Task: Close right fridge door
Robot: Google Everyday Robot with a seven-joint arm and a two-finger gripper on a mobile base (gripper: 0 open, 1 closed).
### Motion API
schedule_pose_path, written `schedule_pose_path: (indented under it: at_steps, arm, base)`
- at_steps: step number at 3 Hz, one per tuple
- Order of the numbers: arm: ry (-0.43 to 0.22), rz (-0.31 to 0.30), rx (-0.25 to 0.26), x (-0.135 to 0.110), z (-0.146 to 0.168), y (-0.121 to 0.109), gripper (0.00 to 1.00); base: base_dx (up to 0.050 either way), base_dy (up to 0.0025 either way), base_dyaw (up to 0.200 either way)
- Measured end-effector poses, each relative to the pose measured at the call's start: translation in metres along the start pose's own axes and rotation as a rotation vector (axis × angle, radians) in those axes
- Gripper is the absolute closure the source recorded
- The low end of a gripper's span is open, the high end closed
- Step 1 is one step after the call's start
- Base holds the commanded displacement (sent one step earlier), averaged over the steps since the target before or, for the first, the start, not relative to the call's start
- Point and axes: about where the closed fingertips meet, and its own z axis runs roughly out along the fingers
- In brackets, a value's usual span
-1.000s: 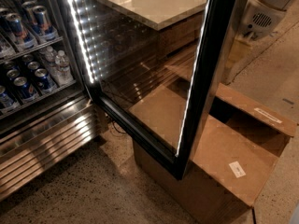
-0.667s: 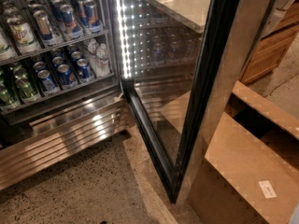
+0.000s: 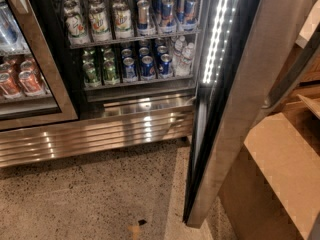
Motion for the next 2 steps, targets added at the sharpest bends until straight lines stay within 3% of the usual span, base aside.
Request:
schedule_pose_path:
  at_steps: [2]
  arm:
    - [0.000, 0.000, 0.000, 0.0000, 0.0000, 0.0000, 1.00]
  base:
    - [-0.020, -0.00175, 0.183]
